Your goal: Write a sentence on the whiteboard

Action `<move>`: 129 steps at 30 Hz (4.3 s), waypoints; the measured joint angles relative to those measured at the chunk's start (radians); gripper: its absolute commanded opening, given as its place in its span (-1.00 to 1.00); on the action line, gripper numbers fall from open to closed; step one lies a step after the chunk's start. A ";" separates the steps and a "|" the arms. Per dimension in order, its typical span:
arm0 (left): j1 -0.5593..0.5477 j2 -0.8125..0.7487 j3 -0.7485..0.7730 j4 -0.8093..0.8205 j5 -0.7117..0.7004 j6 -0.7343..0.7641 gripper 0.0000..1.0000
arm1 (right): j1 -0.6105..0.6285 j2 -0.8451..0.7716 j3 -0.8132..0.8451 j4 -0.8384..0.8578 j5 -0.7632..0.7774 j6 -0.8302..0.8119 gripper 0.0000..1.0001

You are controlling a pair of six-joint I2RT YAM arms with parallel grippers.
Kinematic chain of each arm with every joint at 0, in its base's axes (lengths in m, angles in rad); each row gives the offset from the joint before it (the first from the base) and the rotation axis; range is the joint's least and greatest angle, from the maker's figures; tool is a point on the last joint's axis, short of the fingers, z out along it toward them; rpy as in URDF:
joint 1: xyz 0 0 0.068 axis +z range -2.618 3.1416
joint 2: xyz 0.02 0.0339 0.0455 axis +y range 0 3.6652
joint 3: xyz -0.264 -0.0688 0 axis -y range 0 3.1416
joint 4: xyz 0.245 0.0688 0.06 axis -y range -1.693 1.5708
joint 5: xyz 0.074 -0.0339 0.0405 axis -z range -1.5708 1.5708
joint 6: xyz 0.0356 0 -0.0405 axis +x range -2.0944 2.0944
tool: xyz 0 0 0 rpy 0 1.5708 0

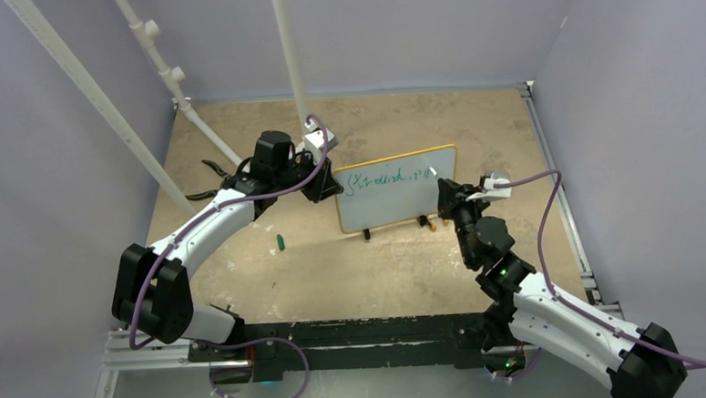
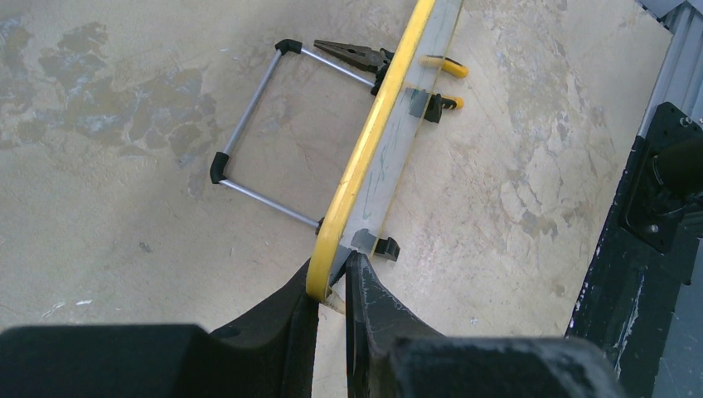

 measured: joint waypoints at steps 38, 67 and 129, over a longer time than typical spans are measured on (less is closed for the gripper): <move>0.000 0.000 0.000 -0.002 -0.001 0.000 -1.00 | 0.000 0.030 0.000 -0.003 0.069 0.014 -1.00; 0.000 0.000 0.002 -0.003 -0.002 0.000 -1.00 | -0.007 0.072 0.000 0.013 0.014 0.008 -1.00; 0.000 0.000 0.004 -0.010 -0.002 0.000 -1.00 | -0.008 0.080 0.030 -0.072 0.106 0.059 -1.00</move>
